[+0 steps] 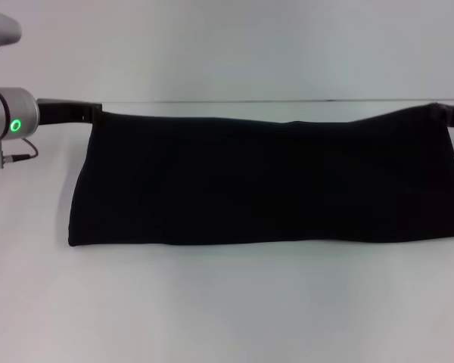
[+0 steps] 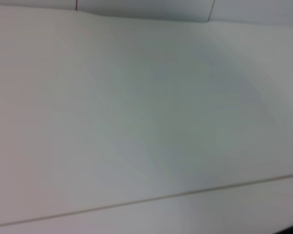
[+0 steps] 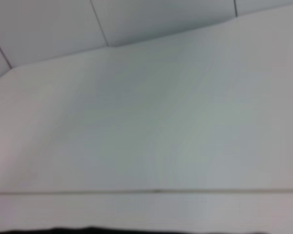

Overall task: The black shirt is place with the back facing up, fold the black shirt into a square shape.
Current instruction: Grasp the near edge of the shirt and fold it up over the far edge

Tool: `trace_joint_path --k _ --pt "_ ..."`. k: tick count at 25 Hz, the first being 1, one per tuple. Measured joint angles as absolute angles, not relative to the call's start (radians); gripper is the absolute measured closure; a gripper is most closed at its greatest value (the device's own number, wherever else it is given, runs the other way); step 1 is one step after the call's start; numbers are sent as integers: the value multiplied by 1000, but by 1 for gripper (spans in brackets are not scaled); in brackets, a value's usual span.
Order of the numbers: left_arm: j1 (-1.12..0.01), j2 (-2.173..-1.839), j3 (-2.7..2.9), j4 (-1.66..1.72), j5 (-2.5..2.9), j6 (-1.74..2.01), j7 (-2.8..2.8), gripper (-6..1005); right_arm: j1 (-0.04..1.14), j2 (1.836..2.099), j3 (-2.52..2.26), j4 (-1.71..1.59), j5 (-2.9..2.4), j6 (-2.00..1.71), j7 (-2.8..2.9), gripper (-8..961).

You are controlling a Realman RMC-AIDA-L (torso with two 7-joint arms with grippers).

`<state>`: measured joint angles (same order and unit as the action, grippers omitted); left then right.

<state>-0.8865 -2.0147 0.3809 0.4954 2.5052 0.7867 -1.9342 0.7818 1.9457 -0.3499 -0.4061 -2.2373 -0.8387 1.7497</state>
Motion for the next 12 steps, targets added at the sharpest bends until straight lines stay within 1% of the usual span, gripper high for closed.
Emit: trace_joint_path --k 7,12 --pt "-891 -2014 404 499 2449 722 -1926 970 829 1951 -350 -403 -2235 -754 1744 901" --pt "-892 -2018 409 479 2401 679 -1879 969 853 1960 -350 -378 -2235 -685 1720 897"
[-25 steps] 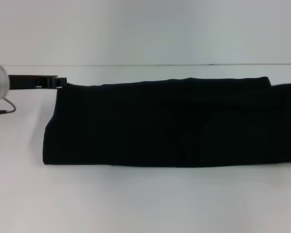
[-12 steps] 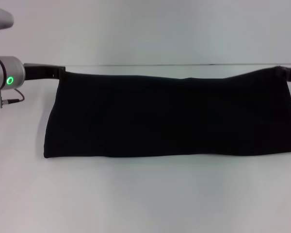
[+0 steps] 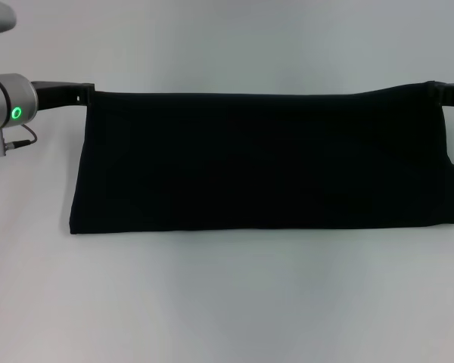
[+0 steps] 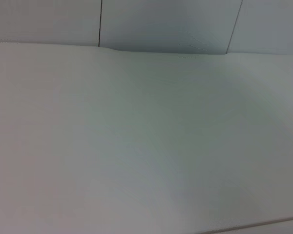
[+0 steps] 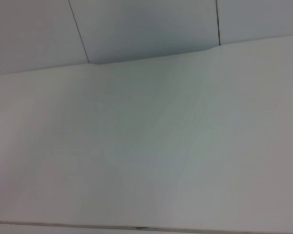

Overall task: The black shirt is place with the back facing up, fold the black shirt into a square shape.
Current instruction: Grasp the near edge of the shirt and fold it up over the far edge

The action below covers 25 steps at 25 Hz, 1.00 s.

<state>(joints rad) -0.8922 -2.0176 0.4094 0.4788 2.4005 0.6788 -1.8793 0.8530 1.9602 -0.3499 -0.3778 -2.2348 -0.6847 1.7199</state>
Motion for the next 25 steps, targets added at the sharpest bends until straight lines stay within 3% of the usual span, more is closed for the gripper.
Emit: trace_joint_path --k 10,21,23,25 --pt "-893 -2021 410 462 2383 649 -1863 967 865 1967 -350 -365 -2235 -661 1706 890" --pt "-900 -2055 442 453 2383 494 -1859 965 865 1973 -349 -378 -2235 -635 1715 882" --pt "-900 -2060 450 440 2383 431 -1859 887 865 1973 -349 -388 -2235 -608 1717 881" --pt "-898 -2061 447 435 2383 407 -1870 808 866 1973 -349 -400 -2235 -601 1717 793"
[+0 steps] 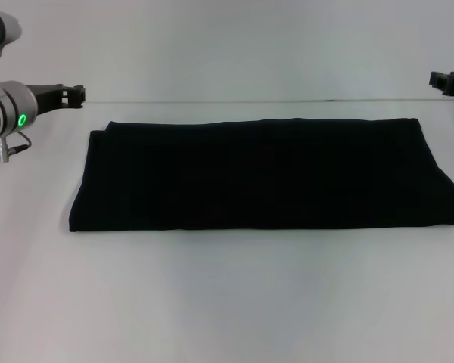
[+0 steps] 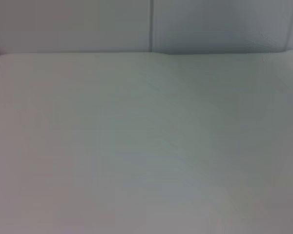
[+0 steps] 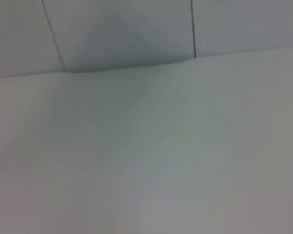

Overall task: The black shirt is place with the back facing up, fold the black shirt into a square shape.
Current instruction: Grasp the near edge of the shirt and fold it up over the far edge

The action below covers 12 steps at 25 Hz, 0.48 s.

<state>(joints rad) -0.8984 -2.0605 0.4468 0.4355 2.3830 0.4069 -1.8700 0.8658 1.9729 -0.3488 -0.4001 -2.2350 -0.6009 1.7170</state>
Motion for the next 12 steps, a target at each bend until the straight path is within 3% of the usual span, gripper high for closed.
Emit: trace_joint_path --k 4,8,12 --pt "-868 -2055 443 480 2383 510 -1972 685 848 1952 -348 -410 -2238 -676 1747 612" --pt "-801 -2049 440 607 2383 796 -2084 572 799 1899 -350 -412 -2238 -876 1830 421" --pt "-739 -2049 422 739 2366 1129 -2144 416 741 1864 -344 -428 -2236 -1101 1880 332"
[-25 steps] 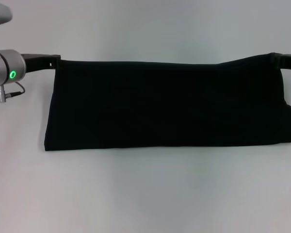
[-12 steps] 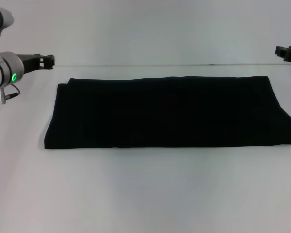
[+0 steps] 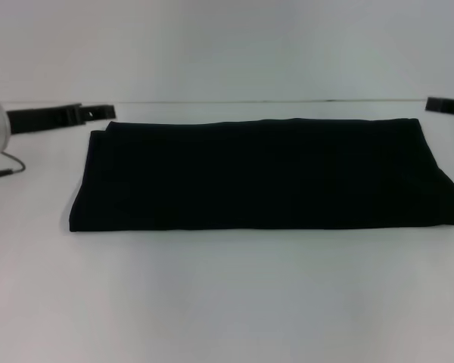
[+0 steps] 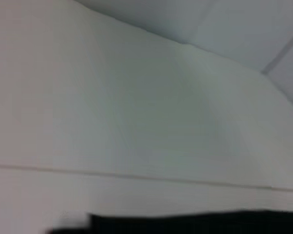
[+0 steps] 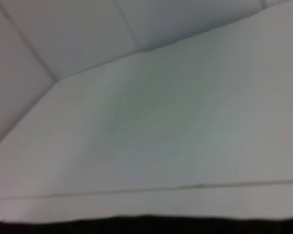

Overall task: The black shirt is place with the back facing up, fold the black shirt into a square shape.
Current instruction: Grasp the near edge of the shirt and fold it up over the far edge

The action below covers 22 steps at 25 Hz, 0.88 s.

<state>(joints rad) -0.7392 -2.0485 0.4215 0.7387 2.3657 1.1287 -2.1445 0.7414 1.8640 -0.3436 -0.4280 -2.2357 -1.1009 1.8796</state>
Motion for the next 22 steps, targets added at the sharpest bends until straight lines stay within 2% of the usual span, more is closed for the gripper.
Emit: trace_joint_path --k 2,8,22 --pt "-724 -2048 396 765 2361 1246 -2152 330 710 1860 -342 -449 -2235 -1189 1890 287" --pt "-686 -2028 326 781 2372 1491 -2163 109 661 1860 -344 -470 -2229 -1362 1881 283" --pt "-651 -2029 326 773 2526 1584 -2400 80 675 1880 -465 -469 -2230 -1477 1842 269"
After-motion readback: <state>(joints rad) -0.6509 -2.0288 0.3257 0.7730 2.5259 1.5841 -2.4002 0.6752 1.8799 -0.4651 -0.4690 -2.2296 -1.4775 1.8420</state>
